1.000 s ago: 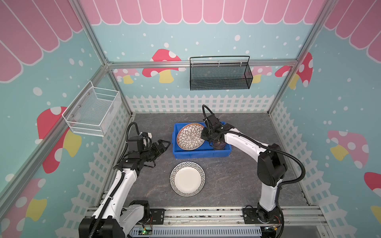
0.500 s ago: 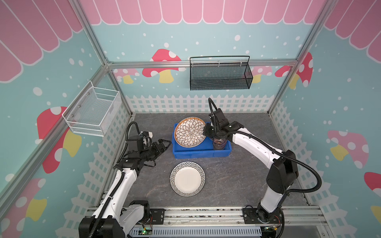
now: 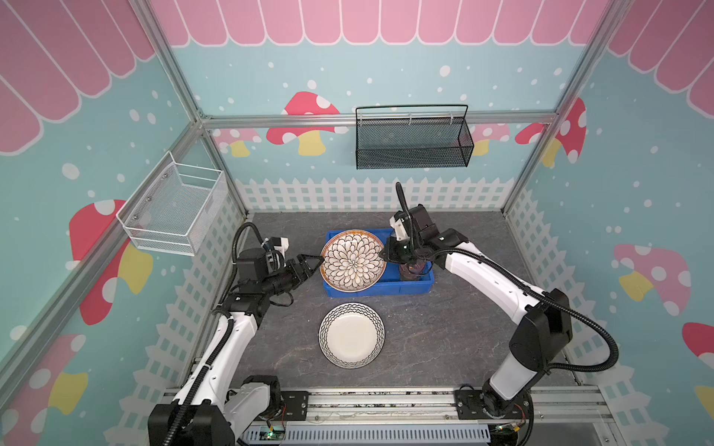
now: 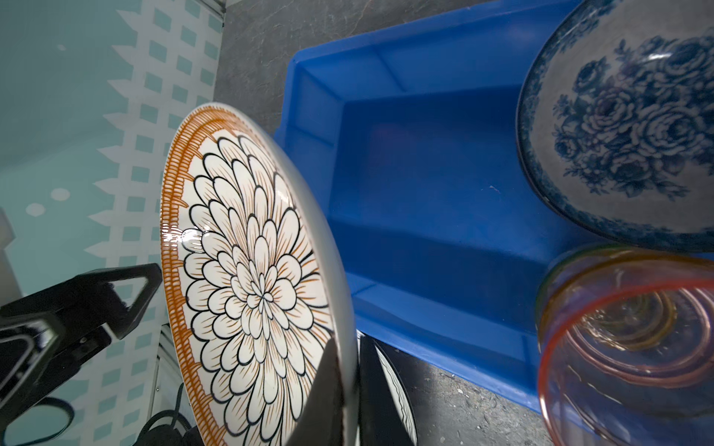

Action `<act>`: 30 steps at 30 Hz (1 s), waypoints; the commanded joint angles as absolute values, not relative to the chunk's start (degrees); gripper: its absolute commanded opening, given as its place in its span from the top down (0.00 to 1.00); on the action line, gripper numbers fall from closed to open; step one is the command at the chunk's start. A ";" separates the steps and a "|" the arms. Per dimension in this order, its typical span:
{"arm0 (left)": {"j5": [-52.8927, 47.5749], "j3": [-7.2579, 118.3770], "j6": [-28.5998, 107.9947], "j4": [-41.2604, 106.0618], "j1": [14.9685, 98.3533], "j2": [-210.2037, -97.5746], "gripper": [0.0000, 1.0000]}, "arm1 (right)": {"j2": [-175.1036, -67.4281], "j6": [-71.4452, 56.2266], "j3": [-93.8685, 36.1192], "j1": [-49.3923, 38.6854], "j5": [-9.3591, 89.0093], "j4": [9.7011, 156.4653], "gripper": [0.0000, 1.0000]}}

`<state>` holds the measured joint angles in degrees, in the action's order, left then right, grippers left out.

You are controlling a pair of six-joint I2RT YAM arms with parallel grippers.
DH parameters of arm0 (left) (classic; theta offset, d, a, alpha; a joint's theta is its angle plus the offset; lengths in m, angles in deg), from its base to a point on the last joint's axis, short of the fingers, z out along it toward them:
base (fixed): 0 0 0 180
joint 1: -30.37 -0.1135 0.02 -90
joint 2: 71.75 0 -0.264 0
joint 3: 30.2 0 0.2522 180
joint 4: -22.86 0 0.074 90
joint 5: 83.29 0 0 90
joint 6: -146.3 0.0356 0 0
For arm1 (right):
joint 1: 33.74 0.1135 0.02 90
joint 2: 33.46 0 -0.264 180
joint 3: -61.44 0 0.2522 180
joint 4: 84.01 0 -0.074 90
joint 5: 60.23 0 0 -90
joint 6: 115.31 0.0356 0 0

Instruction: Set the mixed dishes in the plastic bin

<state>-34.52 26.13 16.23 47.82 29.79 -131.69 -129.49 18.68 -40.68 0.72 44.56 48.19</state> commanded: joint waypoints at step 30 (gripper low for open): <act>-36.00 25.61 18.25 45.68 36.88 -133.92 0.80 | -125.30 16.43 -37.86 -1.17 55.78 55.12 1.00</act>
<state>-32.71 25.99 17.56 47.87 36.15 -133.90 -127.99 15.47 -37.55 -1.49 52.16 49.24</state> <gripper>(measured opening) 0.205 0.086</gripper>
